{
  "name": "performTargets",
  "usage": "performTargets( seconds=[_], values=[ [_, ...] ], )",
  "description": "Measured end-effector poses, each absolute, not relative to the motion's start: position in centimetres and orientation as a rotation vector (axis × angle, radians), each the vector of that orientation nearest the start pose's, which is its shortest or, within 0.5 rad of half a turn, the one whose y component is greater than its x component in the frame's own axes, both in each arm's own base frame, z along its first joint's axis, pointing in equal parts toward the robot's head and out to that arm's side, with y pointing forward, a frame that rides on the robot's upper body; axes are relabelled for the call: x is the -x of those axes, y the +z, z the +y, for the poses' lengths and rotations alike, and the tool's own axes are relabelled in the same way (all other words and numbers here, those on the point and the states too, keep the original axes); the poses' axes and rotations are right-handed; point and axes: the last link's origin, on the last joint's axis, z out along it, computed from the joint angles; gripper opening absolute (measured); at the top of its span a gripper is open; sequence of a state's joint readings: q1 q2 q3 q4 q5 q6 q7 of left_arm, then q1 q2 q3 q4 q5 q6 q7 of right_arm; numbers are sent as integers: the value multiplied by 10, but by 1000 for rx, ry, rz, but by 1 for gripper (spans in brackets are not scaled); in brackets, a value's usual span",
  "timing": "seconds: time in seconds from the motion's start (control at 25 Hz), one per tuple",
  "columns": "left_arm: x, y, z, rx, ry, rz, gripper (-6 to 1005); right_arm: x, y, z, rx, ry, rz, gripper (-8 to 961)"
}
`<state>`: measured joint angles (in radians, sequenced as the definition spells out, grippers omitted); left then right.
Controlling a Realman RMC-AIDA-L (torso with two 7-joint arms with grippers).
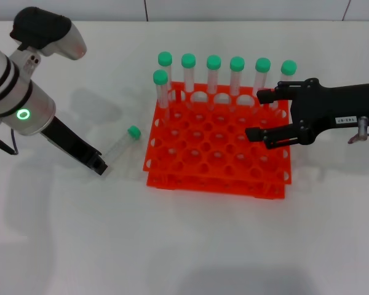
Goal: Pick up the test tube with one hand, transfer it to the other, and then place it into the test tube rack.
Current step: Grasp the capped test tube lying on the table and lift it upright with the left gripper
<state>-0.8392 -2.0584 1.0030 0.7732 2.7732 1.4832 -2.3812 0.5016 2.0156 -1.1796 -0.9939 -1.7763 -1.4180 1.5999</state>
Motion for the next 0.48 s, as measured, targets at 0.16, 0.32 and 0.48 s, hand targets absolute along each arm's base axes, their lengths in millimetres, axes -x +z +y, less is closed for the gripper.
performTargets(
  seconds=[0.16, 0.32, 0.48],
  values=[
    [239, -5, 385, 2553, 590, -1217, 194, -194, 11, 356, 2841, 522, 328, 856],
    [241, -5, 386, 2548, 583, -1209, 181, -195, 11, 356, 2838, 521, 328, 855],
    [241, -1, 388, 2549, 546, -1204, 182, -195, 11, 356, 2834, 522, 332, 855]
  ],
)
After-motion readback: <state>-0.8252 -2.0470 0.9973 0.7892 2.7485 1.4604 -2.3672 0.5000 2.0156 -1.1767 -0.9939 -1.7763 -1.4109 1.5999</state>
